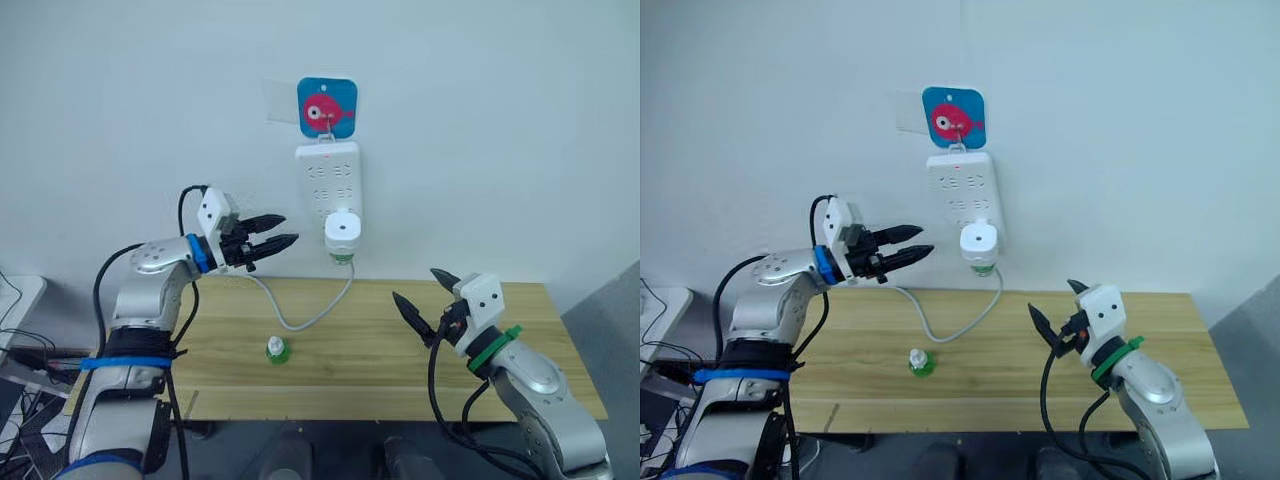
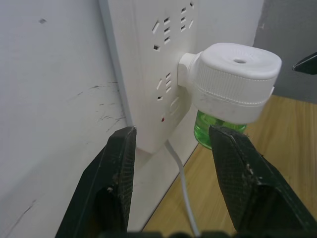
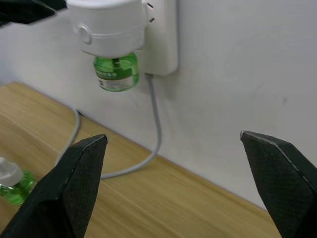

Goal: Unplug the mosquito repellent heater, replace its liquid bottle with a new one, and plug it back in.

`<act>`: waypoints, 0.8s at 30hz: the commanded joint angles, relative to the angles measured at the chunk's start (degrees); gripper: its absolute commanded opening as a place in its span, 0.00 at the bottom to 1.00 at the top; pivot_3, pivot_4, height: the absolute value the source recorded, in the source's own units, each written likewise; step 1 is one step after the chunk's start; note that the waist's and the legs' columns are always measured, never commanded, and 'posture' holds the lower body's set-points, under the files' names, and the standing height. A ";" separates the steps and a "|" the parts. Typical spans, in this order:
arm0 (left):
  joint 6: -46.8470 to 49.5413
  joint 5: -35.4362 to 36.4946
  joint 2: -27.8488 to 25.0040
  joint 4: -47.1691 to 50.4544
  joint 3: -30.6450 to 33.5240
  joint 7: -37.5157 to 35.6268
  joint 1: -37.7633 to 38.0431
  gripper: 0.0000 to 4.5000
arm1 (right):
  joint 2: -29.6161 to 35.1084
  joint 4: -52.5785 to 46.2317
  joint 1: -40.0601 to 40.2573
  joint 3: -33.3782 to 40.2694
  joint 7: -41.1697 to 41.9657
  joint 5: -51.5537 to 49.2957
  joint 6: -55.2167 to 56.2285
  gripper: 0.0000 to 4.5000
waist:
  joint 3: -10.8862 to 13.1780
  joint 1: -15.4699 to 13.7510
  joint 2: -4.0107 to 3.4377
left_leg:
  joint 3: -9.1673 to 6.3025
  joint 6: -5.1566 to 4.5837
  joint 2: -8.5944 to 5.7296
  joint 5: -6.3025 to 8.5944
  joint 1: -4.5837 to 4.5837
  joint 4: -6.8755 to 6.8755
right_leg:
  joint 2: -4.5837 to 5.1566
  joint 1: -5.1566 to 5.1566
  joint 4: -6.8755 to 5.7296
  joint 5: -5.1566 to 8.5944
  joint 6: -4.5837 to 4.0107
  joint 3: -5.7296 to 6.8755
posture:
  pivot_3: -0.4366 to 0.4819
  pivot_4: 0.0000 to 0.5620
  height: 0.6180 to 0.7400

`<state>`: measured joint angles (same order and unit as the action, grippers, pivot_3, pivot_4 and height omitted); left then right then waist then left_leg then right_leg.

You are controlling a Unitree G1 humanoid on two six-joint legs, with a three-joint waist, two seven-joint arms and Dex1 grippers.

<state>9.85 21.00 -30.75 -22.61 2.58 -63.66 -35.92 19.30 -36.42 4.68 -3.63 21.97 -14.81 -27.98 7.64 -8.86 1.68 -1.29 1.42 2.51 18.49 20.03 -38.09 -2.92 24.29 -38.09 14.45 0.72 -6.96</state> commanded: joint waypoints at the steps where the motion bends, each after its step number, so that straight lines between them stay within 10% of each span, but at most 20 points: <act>1: -2.74 -1.29 1.29 -4.75 0.13 0.29 -4.91 0.58 | -0.14 -5.85 -3.12 -0.44 -0.67 -2.13 -3.16 1.00 | 0.66 0.26 0.03 | -0.12 -0.01 0.00 0.00 0.02 0.00 | -0.02 0.00 -0.01 0.01 -0.03 0.09 | 0.80 0.33 1.00; 24: -14.89 -5.82 11.51 -28.37 -0.41 -8.87 -22.19 0.58 | 0.38 -9.87 -8.10 -0.24 -2.94 -5.72 -11.43 1.00 | 2.97 1.38 -0.13 | -1.59 0.00 -0.09 -0.03 0.97 -0.74 | 0.22 -0.12 -0.04 0.02 -0.12 1.57 | 0.74 0.37 1.00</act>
<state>-5.38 14.45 -19.46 -52.43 2.13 -71.05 -56.12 19.57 -43.89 -3.38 -4.60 18.91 -19.36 -39.69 10.61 -7.48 1.55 -2.90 1.42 2.42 18.46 21.01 -38.83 -2.71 24.17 -38.14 14.47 0.59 -5.38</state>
